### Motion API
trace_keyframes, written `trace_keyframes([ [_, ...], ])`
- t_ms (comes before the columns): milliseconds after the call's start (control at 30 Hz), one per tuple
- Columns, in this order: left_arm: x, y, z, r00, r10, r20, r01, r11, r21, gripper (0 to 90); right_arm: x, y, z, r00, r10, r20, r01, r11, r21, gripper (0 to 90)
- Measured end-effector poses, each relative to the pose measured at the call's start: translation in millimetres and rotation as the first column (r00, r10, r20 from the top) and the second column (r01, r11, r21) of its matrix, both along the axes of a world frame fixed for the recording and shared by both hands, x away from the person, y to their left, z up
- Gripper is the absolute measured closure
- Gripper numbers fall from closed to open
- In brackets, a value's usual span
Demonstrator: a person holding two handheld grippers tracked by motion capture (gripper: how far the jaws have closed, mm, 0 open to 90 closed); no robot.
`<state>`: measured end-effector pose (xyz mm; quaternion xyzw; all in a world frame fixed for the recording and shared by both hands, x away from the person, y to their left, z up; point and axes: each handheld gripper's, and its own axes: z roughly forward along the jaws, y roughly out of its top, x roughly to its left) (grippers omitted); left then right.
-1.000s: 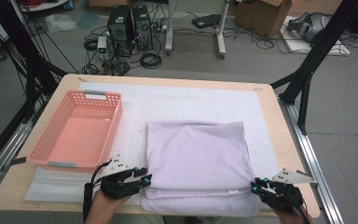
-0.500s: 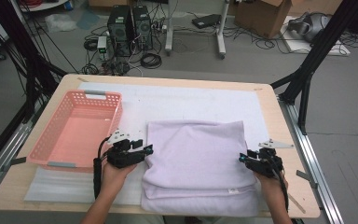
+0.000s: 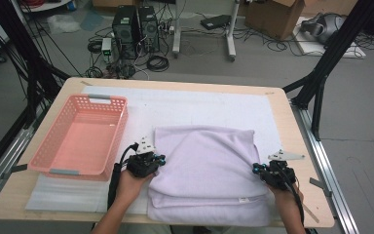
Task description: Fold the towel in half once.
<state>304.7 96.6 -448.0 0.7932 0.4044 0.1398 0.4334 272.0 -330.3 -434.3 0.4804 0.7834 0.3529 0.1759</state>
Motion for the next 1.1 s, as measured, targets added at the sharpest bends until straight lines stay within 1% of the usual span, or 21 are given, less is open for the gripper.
trace_keyframes([
  [33, -1.5, 1.2, 0.3, 1.0000, -0.001, -0.002, 0.001, 0.9999, -0.013, 89.6, -2.8, -1.3, 1.1, 0.9999, 0.008, -0.007, -0.008, 1.000, 0.003, 88.0],
  [100, -5.6, 5.0, 1.0, 0.9999, -0.010, -0.008, 0.010, 0.9997, -0.024, 89.6, -8.4, -4.2, 4.1, 0.9995, 0.017, -0.027, -0.016, 1.000, 0.018, 88.0],
  [167, -11.1, 9.4, 1.9, 0.9998, -0.020, -0.008, 0.020, 0.9993, -0.033, 89.6, -14.0, -7.5, 7.1, 0.9991, 0.023, -0.034, -0.022, 0.999, 0.031, 87.9],
  [233, -15.5, 14.4, 3.7, 0.9997, -0.024, -0.005, 0.024, 0.9987, -0.045, 89.6, -17.2, -10.4, 8.0, 0.9970, 0.036, -0.069, -0.034, 0.999, 0.038, 87.2],
  [267, -16.4, 16.6, 5.1, 0.9999, -0.016, 0.002, 0.016, 0.9985, -0.053, 89.5, -18.2, -11.4, 7.9, 0.9954, 0.039, -0.087, -0.036, 0.999, 0.039, 85.8],
  [300, -16.1, 18.0, 6.6, 1.0000, -0.001, 0.008, 0.002, 0.9977, -0.068, 88.2, -18.0, -12.4, 7.7, 0.9944, 0.047, -0.095, -0.043, 0.998, 0.040, 81.4],
  [367, -10.8, 19.8, 10.0, 0.9996, 0.028, -0.002, -0.028, 0.9948, -0.098, 70.8, -15.2, -13.6, 9.9, 0.9983, 0.024, -0.054, -0.022, 0.999, 0.043, 64.9],
  [400, -7.0, 19.6, 11.8, 0.9991, 0.041, -0.012, -0.042, 0.9921, -0.118, 63.2, -12.1, -14.8, 12.1, 0.9995, 0.015, -0.029, -0.013, 0.998, 0.060, 61.7],
  [467, 1.6, 18.3, 15.9, 0.9977, 0.067, 0.001, -0.066, 0.9888, -0.133, 52.7, -3.5, -16.7, 17.7, 0.9996, -0.010, 0.028, 0.008, 0.996, 0.086, 56.2],
  [500, 6.0, 16.6, 17.8, 0.9963, 0.083, 0.020, -0.080, 0.9876, -0.136, 50.9, 2.2, -17.4, 20.1, 0.9984, -0.021, 0.053, 0.016, 0.995, 0.095, 54.7],
  [533, 11.2, 15.5, 19.6, 0.9959, 0.083, 0.038, -0.077, 0.9889, -0.127, 50.8, 8.8, -18.1, 22.1, 0.9973, -0.027, 0.068, 0.020, 0.995, 0.102, 53.8],
  [633, 33.0, 10.6, 22.5, 0.9938, 0.101, 0.046, -0.097, 0.9916, -0.085, 50.0, 31.2, -18.8, 25.7, 0.9943, -0.040, 0.099, 0.031, 0.995, 0.099, 50.9],
  [733, 53.2, 8.1, 23.9, 0.9893, 0.140, 0.038, -0.138, 0.9890, -0.053, 50.7, 54.1, -17.2, 26.9, 0.9944, -0.045, 0.095, 0.038, 0.996, 0.077, 49.0],
  [800, 65.8, 5.0, 24.6, 0.9893, 0.139, 0.043, -0.137, 0.9892, -0.054, 51.9, 67.7, -15.7, 27.3, 0.9946, -0.038, 0.097, 0.031, 0.997, 0.074, 47.5],
  [833, 71.0, 3.3, 23.8, 0.9886, 0.138, 0.059, -0.135, 0.9894, -0.053, 50.4, 73.8, -14.9, 27.5, 0.9942, -0.036, 0.101, 0.030, 0.998, 0.063, 47.1],
  [867, 76.5, 1.2, 23.4, 0.9885, 0.140, 0.059, -0.138, 0.9899, -0.033, 47.2, 79.4, -13.9, 27.4, 0.9942, -0.033, 0.103, 0.027, 0.998, 0.056, 46.8],
  [933, 87.5, -0.6, 21.5, 0.9883, 0.145, 0.048, -0.143, 0.9892, -0.031, 44.1, 91.1, -12.2, 25.4, 0.9945, -0.025, 0.102, 0.021, 0.999, 0.046, 46.9],
  [967, 92.3, -1.1, 20.8, 0.9861, 0.159, 0.047, -0.158, 0.9871, -0.027, 41.1, 97.1, -12.1, 23.5, 0.9950, -0.022, 0.098, 0.019, 0.999, 0.039, 46.8],
  [1033, 100.0, -0.2, 18.9, 0.9799, 0.191, 0.056, -0.190, 0.9812, -0.037, 39.8, 109.4, -12.8, 18.9, 0.9970, -0.018, 0.075, 0.016, 0.999, 0.030, 46.3],
  [1067, 103.6, 1.2, 16.2, 0.9799, 0.194, 0.048, -0.192, 0.9804, -0.045, 40.0, 114.8, -13.2, 16.2, 0.9980, -0.025, 0.057, 0.024, 0.999, 0.033, 46.3],
  [1100, 107.1, 2.1, 12.9, 0.9799, 0.197, 0.029, -0.196, 0.9800, -0.032, 39.9, 119.7, -13.3, 13.2, 0.9988, -0.033, 0.037, 0.031, 0.999, 0.034, 45.2],
])
